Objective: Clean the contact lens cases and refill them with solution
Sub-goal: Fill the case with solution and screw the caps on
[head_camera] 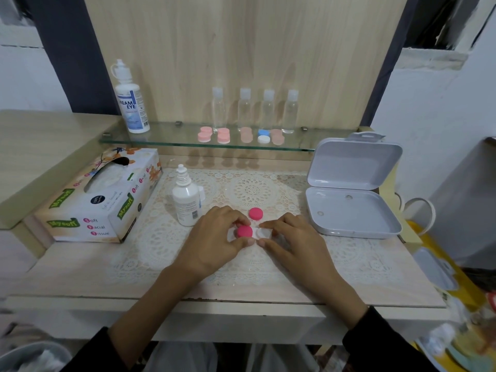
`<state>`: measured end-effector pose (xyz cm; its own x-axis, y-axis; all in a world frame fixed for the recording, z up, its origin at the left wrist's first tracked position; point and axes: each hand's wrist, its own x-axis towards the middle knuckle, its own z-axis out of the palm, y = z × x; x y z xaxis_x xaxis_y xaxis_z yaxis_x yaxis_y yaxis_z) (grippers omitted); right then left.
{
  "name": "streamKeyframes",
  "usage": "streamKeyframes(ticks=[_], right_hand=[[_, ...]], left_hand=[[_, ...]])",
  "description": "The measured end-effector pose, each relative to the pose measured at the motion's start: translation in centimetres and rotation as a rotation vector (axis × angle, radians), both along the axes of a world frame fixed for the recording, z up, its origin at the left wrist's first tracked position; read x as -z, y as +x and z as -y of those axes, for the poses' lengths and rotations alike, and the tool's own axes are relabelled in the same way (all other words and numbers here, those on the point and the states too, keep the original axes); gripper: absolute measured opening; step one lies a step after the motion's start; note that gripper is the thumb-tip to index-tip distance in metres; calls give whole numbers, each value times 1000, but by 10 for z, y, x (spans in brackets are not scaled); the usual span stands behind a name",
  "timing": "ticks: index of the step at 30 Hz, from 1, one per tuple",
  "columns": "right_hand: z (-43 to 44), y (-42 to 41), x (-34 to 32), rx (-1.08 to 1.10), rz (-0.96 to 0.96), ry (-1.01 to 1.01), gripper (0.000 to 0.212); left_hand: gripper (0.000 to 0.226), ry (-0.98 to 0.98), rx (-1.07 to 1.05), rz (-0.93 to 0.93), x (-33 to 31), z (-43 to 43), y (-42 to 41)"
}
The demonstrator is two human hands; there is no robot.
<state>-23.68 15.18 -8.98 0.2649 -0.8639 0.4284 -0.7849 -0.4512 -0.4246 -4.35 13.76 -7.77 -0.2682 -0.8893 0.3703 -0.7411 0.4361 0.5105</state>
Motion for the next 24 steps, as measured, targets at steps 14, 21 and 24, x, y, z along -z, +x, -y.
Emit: streamKeyframes(ticks=[14,21,24], right_hand=[[1,0,1,2,0,-5,41],[0,1,1,0,5,-6,31],[0,0,1,0,5,-9,31]], left_hand=[[38,-11,-13,56,-2,0,0],[29,-18,45,65,-1,-1,1],[36,-25,48,118,-2,-2,3]])
